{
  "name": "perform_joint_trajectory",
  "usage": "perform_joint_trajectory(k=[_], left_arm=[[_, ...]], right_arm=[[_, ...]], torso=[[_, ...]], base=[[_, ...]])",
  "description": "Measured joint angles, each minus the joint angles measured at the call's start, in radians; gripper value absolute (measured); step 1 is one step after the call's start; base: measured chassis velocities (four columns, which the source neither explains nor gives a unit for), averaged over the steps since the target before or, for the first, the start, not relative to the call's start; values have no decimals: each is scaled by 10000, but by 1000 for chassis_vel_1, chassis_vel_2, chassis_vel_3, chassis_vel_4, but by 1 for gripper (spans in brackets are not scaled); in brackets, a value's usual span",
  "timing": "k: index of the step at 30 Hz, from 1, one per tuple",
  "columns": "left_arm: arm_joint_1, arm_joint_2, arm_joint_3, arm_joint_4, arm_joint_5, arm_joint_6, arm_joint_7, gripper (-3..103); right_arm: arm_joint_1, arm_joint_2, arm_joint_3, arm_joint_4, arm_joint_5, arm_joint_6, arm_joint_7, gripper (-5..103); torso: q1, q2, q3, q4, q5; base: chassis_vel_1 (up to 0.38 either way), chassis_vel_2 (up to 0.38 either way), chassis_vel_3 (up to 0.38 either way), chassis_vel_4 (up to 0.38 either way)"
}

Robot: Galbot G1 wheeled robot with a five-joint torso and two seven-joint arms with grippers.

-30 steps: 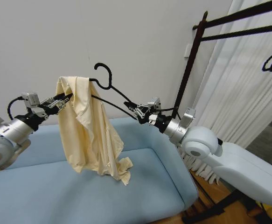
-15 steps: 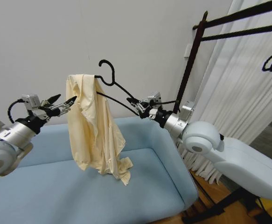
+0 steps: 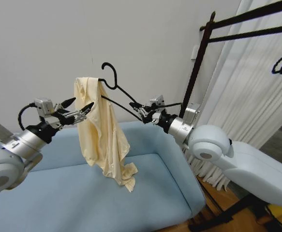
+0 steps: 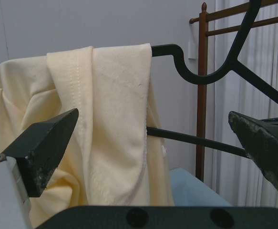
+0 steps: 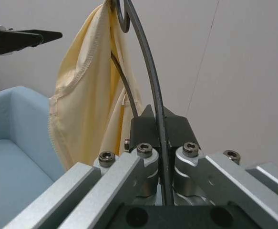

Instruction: Pick up the clothes from the sofa and hang them on the clothes hanger.

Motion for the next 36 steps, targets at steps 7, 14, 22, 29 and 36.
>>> perform_joint_trajectory(k=[7, 14, 22, 29, 36], left_arm=[[93, 19, 104, 68, 529, 113, 95, 101], [204, -36, 168, 197, 1220, 232, 105, 76], [180, -66, 131, 224, 1252, 232, 112, 48], [214, -73, -20, 46, 1194, 233, 116, 22], [227, -60, -70, -99, 1164, 232, 149, 11]], right_arm=[[17, 20, -4, 138, 192, -2, -1, 2], [174, 97, 21, 368, 574, 11, 4, 2], [305, 82, 28, 644, 767, 37, 94, 2], [203, 57, 22, 505, 488, -122, 409, 2], [22, 96, -46, 100, -315, -349, 688, 2]], torso=[[0, 0, 0, 1, -1], [0, -1, 0, 1, -1], [0, 0, 1, 0, -1], [0, 0, 0, 0, -1], [0, 0, 0, 0, -1]], base=[[0, 0, 0, 0], [0, 0, 0, 0], [0, 0, 0, 0], [0, 0, 0, 0], [0, 0, 0, 0]])
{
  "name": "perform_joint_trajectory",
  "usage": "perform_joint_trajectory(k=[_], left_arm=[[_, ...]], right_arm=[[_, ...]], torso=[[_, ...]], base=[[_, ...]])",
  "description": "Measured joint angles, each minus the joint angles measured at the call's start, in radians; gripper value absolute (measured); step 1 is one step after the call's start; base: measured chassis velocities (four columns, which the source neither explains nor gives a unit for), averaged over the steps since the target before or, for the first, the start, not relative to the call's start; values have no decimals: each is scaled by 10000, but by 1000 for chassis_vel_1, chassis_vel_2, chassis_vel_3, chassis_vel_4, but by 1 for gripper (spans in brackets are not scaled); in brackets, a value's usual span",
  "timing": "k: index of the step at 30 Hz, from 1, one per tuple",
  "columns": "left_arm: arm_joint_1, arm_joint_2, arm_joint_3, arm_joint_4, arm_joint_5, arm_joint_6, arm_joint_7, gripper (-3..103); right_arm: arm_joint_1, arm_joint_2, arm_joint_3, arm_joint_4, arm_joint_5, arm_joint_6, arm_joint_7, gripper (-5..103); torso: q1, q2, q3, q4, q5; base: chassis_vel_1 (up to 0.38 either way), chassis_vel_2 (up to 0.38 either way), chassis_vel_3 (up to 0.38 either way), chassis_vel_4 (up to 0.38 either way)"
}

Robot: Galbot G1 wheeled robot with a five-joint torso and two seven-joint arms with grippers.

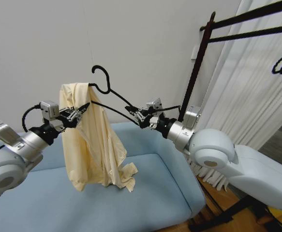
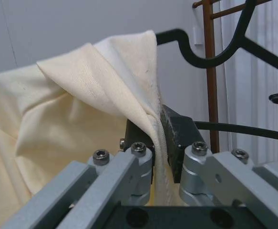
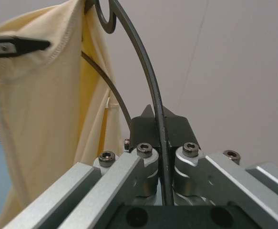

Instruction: Pick up the clothes from the sofa and hang them on the clothes hanger.

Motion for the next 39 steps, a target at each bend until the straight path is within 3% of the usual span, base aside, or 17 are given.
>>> perform_joint_trajectory(k=[7, 18, 39], left_arm=[[-162, 183, 0, 35, -81, 1, 105, 7], [-478, 915, -56, 405, -493, -8, 260, 7], [-828, 1600, -367, 215, -1334, -45, 105, 7]], right_arm=[[-63, 136, -181, -121, -440, -193, 247, 2], [-108, 340, -900, 541, -439, -174, -108, 2], [-116, 1657, -1616, -418, -327, 19, 317, 2]], torso=[[0, 0, 0, 0, 0], [0, 0, 0, 0, -1], [0, 0, 0, 0, 0]], base=[[0, 0, 0, 0], [0, 0, 0, 0], [0, 0, 0, 0]])
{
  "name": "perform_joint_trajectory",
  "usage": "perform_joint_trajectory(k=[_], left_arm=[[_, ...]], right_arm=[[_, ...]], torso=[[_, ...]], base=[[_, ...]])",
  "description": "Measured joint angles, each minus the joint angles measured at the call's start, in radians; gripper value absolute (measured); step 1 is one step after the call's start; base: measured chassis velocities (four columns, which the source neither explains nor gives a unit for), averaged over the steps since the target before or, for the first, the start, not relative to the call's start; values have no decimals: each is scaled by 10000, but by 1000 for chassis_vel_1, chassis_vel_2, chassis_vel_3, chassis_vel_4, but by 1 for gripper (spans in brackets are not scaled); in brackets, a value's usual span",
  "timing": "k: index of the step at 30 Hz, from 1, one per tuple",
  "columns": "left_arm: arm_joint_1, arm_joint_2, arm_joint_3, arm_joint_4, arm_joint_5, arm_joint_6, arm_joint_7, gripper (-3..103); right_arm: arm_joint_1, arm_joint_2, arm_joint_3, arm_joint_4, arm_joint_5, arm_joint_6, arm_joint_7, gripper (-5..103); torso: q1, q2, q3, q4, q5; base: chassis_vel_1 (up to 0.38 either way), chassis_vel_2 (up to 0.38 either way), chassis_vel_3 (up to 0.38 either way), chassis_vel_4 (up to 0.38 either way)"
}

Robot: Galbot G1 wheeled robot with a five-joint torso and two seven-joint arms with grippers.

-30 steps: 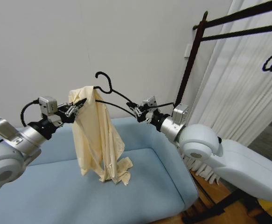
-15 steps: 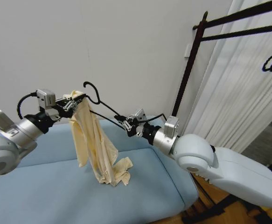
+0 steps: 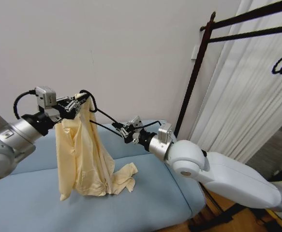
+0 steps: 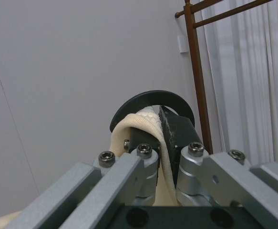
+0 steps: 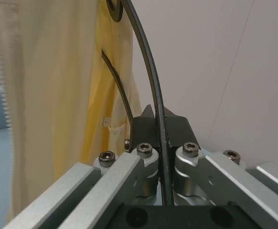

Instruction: Pick up the clothes from the sofa and hang them on the clothes hanger.

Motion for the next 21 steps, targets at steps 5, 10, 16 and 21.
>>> perform_joint_trajectory(k=[5, 10, 16, 21], left_arm=[[-72, 21, -32, 35, -126, -111, -82, 7], [-56, -85, -15, 40, -182, -139, -100, 7], [171, -472, 127, -145, -82, -138, -98, 7], [252, -679, 210, -226, 21, -83, -92, 4]], right_arm=[[31, 273, 58, -312, 208, 1, 165, 2], [98, 420, 120, -307, 285, 1, 246, 2], [271, 355, 359, -70, 538, 0, 272, 2], [481, 151, 662, -8, 840, -20, 128, 2]], torso=[[0, 0, 1, 1, 0], [0, 0, 1, 0, 0], [0, 0, 0, 0, -1], [0, 0, 1, -1, 0]], base=[[0, 0, 0, 0], [0, 0, 0, 0], [0, 0, 0, 0], [0, 0, 0, 0]])
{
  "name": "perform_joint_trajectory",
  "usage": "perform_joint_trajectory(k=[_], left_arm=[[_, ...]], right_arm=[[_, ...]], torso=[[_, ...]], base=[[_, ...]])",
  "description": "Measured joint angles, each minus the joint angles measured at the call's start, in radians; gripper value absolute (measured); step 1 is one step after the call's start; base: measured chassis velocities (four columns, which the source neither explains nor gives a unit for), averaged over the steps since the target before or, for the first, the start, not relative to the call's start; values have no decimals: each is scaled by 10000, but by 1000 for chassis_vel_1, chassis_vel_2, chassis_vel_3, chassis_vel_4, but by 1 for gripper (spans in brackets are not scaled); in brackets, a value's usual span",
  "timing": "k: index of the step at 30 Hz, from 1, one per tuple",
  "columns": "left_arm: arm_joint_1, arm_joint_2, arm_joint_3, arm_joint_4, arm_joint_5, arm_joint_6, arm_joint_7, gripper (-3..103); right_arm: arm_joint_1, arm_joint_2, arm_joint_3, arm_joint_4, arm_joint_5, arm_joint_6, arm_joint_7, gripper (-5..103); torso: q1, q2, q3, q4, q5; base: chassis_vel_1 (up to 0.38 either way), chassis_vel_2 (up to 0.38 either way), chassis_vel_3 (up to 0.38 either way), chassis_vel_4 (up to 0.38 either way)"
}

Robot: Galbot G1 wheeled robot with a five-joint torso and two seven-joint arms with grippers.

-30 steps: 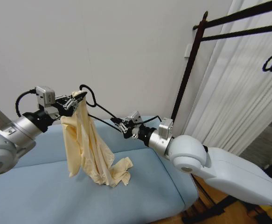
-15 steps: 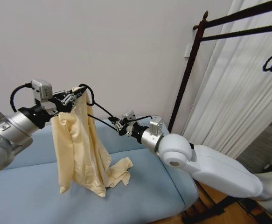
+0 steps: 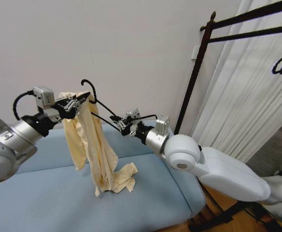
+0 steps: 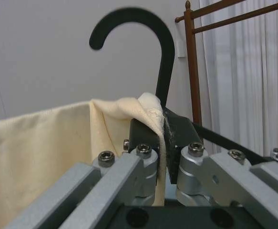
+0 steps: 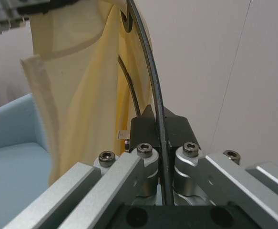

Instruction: Pick up the clothes from the sofa and hang them on the clothes hanger.

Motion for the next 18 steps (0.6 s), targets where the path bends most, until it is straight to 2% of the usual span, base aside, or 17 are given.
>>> perform_joint_trajectory(k=[2, 4, 7, 10, 12, 13, 14, 16, 17, 18], left_arm=[[71, -112, -16, -76, 9, 92, -26, 11], [102, -163, -36, -113, 10, 126, -88, 11], [136, -212, -103, -154, -27, 129, -260, 28], [124, -190, -137, -132, -51, 139, -343, 33], [94, -86, -234, -36, -154, 157, -423, 43], [94, -86, -234, -36, -154, 157, -423, 43], [83, -22, -292, 10, -199, 174, -431, 49], [72, 90, -371, 108, -238, 225, -446, 60], [53, 158, -400, 173, -247, 310, -487, 60], [53, 158, -400, 173, -247, 310, -487, 60]], right_arm=[[55, -129, 127, 1, 92, -7, -116, 2], [70, -203, 178, -10, 107, -8, -191, 2], [80, -426, 295, -37, 114, -8, -434, 2], [78, -514, 347, -28, 116, 3, -541, 2], [51, -655, 438, -21, 122, 26, -655, 2], [51, -655, 438, -21, 122, 26, -655, 2], [23, -747, 490, -62, 110, 43, -740, 2], [-34, -935, 606, -277, -17, 81, -1150, 2], [-60, -1057, 673, -461, -148, 110, -1579, 2], [-60, -1057, 673, -461, -148, 110, -1579, 2]], torso=[[0, 0, 0, 1, 0], [1, 0, 0, 1, -1], [0, 0, 0, 0, 1], [1, 0, 0, 0, 1], [0, 0, 0, 0, 0], [0, 0, 0, 0, 0], [0, 0, 0, 1, 1], [0, 0, -1, 1, 1], [0, 0, -1, 2, 1], [0, 0, -1, 2, 1]], base=[[0, 0, 0, 0], [0, 0, 0, 0], [0, 0, 0, 0], [0, 0, 0, 0], [0, 0, 0, 0], [0, 0, 0, 0], [0, 0, 0, 0], [0, 0, 0, 0], [0, 0, 0, 0], [0, 0, 0, 0]])
